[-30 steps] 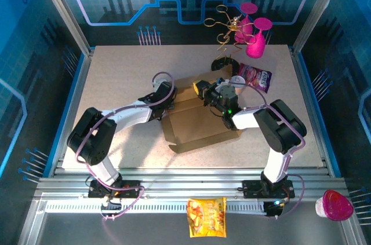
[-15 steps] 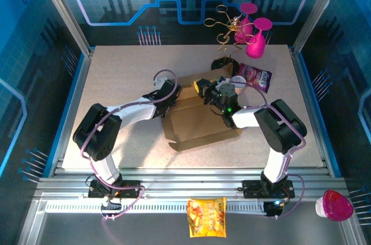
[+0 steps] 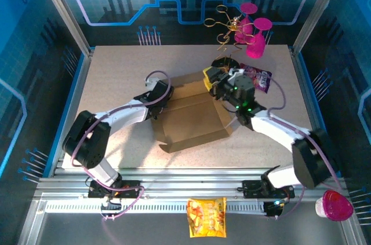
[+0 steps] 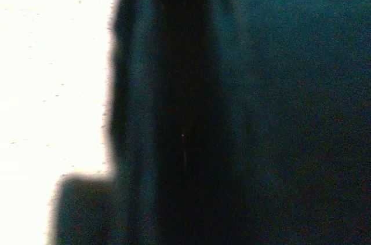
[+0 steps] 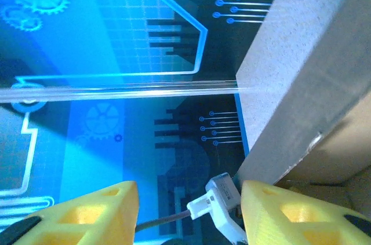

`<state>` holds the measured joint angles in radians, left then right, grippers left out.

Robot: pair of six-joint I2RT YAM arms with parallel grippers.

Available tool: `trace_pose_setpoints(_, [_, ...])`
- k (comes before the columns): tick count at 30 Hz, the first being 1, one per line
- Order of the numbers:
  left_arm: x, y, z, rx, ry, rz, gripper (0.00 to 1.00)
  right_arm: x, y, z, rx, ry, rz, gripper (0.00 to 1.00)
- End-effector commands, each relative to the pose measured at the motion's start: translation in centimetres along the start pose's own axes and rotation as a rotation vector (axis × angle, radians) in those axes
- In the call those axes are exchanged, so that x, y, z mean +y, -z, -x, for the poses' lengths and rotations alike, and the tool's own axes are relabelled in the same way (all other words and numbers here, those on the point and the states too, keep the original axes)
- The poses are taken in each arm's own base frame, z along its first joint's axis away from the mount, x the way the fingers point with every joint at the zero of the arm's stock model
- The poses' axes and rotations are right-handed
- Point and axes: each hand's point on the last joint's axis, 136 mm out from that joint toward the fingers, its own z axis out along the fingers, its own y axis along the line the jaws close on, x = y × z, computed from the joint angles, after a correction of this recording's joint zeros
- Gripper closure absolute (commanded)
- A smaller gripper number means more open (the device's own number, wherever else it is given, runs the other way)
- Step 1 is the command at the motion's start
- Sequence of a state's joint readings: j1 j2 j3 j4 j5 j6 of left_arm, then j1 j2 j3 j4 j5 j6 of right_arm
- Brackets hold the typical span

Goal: Fold the paper box

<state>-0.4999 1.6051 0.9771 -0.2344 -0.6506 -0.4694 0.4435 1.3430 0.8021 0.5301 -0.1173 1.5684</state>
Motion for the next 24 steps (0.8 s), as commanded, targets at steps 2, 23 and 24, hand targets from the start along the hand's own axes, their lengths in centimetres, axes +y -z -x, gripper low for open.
trace_pose_setpoints(2, [2.3, 1.9, 0.5, -0.010, -0.030, 0.020, 1.00, -2.3, 4.0, 2.6, -0.020, 0.117, -0.239, 0.47])
trace_pose_setpoints(23, [1.8, 5.3, 4.6, -0.076, -0.025, -0.067, 1.00, -2.7, -0.4, 4.7, 0.151, 0.341, -0.435, 0.54])
trace_pose_setpoints(24, [1.8, 5.4, 4.7, -0.077, -0.023, -0.070, 1.00, -2.9, -0.3, 4.5, 0.156, 0.344, -0.441, 0.54])
